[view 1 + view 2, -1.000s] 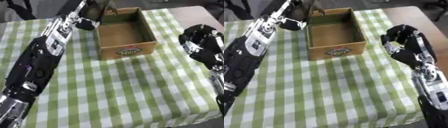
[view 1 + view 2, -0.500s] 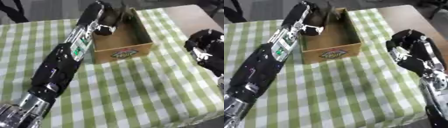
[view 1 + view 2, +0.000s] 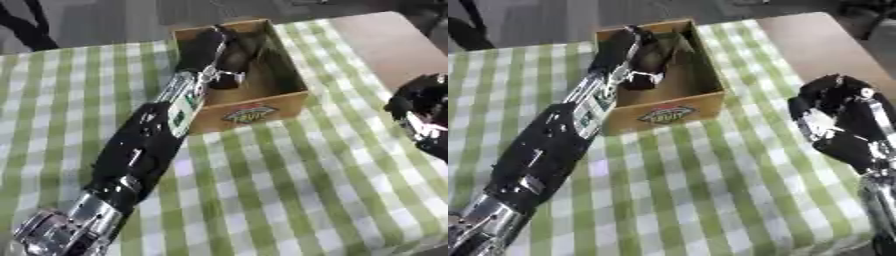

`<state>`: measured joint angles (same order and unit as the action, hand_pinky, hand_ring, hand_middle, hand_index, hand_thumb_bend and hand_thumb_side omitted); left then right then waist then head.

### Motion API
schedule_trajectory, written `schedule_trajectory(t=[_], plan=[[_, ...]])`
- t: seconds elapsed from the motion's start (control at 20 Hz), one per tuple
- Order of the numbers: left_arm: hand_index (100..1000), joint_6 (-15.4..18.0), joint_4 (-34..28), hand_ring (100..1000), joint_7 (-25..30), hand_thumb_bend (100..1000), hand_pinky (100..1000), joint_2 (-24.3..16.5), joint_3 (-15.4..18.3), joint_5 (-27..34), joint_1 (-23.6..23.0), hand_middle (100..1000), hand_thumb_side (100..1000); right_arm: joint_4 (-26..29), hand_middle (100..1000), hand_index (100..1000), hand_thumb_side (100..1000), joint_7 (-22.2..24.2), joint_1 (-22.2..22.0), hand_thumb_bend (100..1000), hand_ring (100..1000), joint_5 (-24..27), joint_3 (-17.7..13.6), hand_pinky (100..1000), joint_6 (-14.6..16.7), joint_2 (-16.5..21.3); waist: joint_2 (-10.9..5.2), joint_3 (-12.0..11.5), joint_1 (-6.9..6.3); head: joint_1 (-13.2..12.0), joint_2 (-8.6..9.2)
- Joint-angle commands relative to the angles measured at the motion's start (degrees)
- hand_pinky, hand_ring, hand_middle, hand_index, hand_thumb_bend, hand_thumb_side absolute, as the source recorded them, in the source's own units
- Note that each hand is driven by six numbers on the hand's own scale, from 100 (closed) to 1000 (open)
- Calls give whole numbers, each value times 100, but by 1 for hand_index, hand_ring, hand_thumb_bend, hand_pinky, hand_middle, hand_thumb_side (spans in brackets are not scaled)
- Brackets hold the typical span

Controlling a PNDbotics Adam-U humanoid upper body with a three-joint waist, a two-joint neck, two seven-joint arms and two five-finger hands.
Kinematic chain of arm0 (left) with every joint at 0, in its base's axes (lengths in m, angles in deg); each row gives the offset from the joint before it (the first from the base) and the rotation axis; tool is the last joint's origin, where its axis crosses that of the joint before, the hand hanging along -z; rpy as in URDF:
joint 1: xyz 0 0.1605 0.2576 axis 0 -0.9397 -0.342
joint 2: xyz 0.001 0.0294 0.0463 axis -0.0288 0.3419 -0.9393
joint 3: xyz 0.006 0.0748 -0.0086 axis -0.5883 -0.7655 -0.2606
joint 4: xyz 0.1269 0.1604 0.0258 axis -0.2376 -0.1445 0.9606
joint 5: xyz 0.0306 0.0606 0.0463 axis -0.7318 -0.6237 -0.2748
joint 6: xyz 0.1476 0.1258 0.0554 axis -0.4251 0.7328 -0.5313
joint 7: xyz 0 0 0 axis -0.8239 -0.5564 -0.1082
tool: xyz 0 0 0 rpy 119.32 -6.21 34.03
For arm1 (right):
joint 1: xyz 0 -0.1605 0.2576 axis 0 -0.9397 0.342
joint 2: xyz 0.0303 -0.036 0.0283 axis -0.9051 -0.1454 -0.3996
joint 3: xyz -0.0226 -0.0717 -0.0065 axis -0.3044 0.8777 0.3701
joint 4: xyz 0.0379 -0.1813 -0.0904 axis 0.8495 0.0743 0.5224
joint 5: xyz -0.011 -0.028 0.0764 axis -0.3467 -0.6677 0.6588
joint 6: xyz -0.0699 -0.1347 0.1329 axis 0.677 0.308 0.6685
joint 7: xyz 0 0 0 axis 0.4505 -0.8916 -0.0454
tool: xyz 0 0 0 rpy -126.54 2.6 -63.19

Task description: Pick up objects on the table and place them in the box.

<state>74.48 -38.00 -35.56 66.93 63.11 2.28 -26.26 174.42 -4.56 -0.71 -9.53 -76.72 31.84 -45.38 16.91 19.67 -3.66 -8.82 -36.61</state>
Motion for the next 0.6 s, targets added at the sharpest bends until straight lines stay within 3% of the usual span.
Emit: schedule_trajectory(t=[0.05, 0.3, 0.35, 0.4, 0.5, 0.6], plan=[[794, -1, 35, 644, 365, 499, 584, -4, 30, -151, 66, 735, 100, 113, 509, 596, 181, 28, 74, 281, 529, 15, -15, 584, 10, 73, -98, 14, 25, -78, 69], [842, 77, 67, 743, 1418, 597, 668, -16, 34, -375, 58, 823, 100, 96, 509, 596, 182, 23, 46, 281, 529, 6, -26, 584, 10, 84, -123, -10, 11, -146, 46], [850, 84, 33, 763, 1535, 655, 681, -19, 48, -403, 56, 842, 137, 91, 509, 596, 182, 20, 40, 281, 529, 4, -28, 584, 10, 85, -129, -19, 9, -149, 44], [857, 93, -13, 779, 1599, 740, 693, -21, 63, -407, 52, 857, 256, 88, 509, 596, 182, 20, 36, 281, 529, 3, -28, 584, 9, 83, -137, -33, 10, -149, 41], [860, 126, -149, 793, 1591, 815, 696, -23, 90, -321, 47, 869, 376, 83, 509, 596, 181, 22, 31, 280, 529, 4, -28, 584, 9, 80, -154, -71, 19, -134, 28], [847, 155, -410, 788, 1347, 841, 687, -26, 103, -47, 45, 863, 438, 74, 509, 596, 181, 20, 16, 281, 529, 5, -33, 584, 8, 80, -174, -138, 37, -94, 10]])
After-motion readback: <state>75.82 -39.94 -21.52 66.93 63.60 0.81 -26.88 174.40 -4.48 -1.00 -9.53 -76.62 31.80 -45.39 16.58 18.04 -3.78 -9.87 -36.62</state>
